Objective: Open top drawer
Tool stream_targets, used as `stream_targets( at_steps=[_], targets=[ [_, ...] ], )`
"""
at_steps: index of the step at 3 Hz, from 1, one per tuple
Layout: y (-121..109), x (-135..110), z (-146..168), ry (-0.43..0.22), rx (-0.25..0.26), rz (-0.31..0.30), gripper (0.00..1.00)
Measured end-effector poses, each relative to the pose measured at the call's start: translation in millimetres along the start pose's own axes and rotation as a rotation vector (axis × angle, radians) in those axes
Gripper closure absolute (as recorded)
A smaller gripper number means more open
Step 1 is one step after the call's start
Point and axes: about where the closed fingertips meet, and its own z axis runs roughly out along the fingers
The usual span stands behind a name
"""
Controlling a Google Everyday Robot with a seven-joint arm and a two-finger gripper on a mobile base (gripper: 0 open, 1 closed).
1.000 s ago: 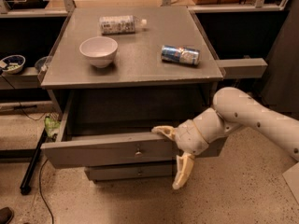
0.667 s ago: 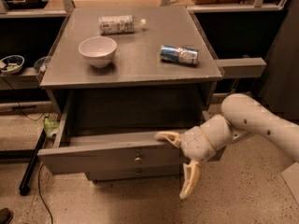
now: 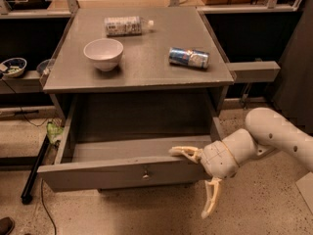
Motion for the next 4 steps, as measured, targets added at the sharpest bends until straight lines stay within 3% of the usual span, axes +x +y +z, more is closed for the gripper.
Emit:
stream_targets(
  at_steps=[1, 2, 3, 4],
  targets=[
    [23.0, 3.7, -3.6, -0.004, 0.014, 0.014, 0.0],
    [22.8, 0.0, -5.5, -0.004, 0.015, 0.013, 0.0],
    [58.3, -3.3, -4.0, -0.024, 0.052, 0.006, 0.0],
    [99.6, -2.8, -4.0, -0.071, 0.05, -0.03, 0.0]
  ],
)
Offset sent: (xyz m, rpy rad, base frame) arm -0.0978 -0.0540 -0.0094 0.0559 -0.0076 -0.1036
